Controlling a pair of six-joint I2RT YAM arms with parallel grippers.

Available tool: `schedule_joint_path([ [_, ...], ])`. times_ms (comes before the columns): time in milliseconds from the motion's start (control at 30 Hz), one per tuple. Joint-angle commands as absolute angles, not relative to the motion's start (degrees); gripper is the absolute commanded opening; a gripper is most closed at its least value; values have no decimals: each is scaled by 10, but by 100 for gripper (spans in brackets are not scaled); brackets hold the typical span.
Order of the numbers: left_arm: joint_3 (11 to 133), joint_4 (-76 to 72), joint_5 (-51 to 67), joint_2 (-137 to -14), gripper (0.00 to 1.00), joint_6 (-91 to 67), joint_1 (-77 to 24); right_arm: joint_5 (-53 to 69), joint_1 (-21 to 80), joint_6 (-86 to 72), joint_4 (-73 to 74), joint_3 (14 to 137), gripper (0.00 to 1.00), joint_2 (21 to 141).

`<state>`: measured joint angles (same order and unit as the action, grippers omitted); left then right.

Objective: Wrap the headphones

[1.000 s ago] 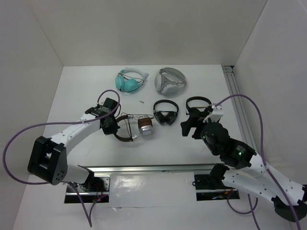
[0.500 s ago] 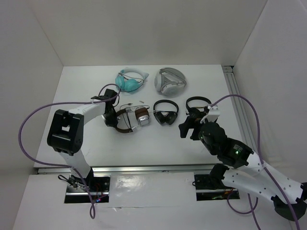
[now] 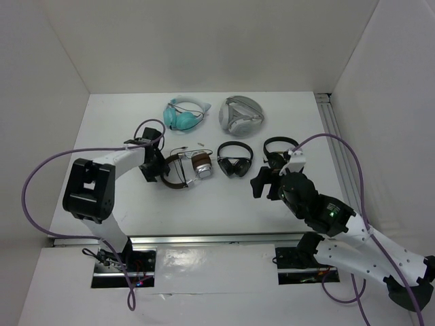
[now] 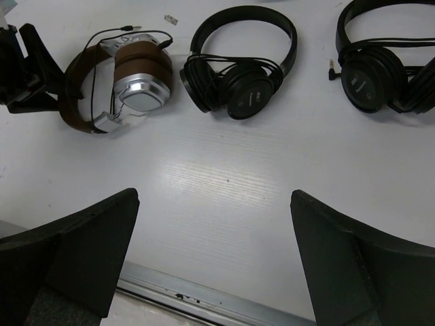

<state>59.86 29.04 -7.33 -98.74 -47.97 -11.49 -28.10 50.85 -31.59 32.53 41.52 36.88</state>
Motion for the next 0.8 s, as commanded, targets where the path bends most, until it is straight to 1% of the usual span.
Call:
schedule_joint_path([
  [0, 580, 285, -91, -965, 64, -488, -101, -270, 512, -303, 301, 409, 100, 362],
  [33, 580, 285, -91, -965, 64, -488, -101, -270, 512, -303, 301, 409, 100, 355],
  [100, 580, 292, -91, -942, 68, -494, -101, -261, 512, -303, 301, 409, 100, 349],
  [133, 580, 299, -97, -932, 75, -494, -101, -261, 512, -296, 296, 409, 100, 343],
  [200, 580, 304, -104, -895, 79, -500, -101, -254, 512, -290, 296, 416, 100, 343],
  [233, 580, 304, -104, -881, 87, -505, -101, -254, 512, -290, 296, 424, 100, 343],
  [300, 580, 321, -119, -854, 98, -505, -101, -259, 512, -290, 310, 442, 100, 343],
  [333, 587, 326, -124, -833, 100, -505, -101, -259, 512, -290, 322, 450, 100, 343],
  [433, 612, 372, -148, -803, 100, -511, -101, -259, 512, -290, 349, 496, 100, 348],
  [533, 638, 426, -171, -747, 100, -500, -110, -244, 512, -290, 406, 557, 100, 353],
  [567, 638, 433, -171, -702, 100, -490, -126, -237, 512, -290, 421, 590, 100, 353],
  [667, 630, 449, -149, -624, 100, -430, -143, -223, 512, -280, 476, 647, 100, 348],
  [700, 622, 456, -116, -572, 100, -413, -149, -209, 512, -274, 491, 659, 100, 348],
  [767, 604, 479, -87, -513, 100, -374, -157, -198, 506, -269, 525, 681, 100, 341],
])
